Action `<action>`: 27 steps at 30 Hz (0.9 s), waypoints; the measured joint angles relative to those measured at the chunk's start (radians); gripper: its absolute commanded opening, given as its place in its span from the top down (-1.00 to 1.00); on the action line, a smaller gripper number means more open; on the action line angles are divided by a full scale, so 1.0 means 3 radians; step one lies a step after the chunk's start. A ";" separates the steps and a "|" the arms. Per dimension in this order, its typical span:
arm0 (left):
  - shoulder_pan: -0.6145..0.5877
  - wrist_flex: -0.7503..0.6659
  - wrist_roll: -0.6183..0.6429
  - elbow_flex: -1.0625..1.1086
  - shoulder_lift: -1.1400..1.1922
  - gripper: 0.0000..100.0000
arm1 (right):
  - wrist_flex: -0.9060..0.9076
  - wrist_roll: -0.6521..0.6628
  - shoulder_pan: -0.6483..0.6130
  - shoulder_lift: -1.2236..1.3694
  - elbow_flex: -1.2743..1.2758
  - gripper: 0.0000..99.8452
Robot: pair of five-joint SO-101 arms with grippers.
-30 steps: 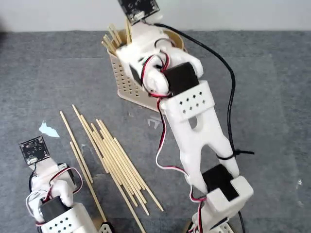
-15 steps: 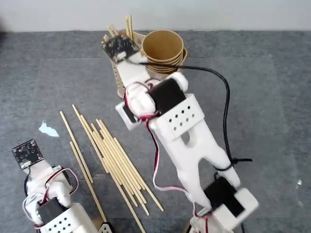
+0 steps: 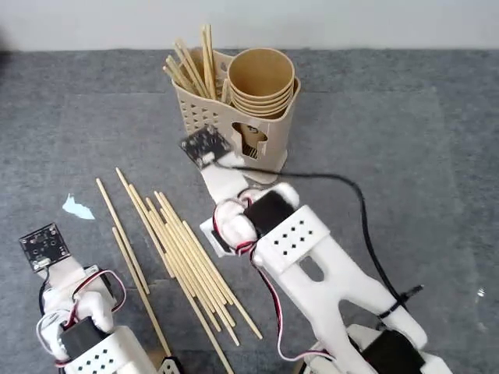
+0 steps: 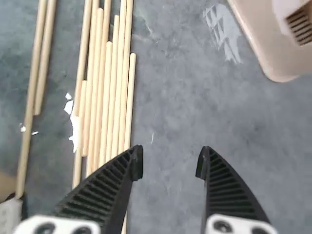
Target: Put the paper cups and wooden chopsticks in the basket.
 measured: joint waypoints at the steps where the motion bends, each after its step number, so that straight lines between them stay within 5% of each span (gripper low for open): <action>1: 0.0000 0.0000 0.0000 0.0000 0.0000 0.84 | -0.0169 0.0000 0.0000 0.0000 0.0123 0.61; 10: 0.0000 -0.0010 0.0000 0.0000 0.0000 0.84 | -0.0910 -0.0164 -0.0281 0.0650 0.0281 0.60; 27: 0.0000 -0.0010 0.0000 0.0000 0.0000 0.84 | -0.1396 -0.0199 -0.0552 0.1427 0.0271 0.47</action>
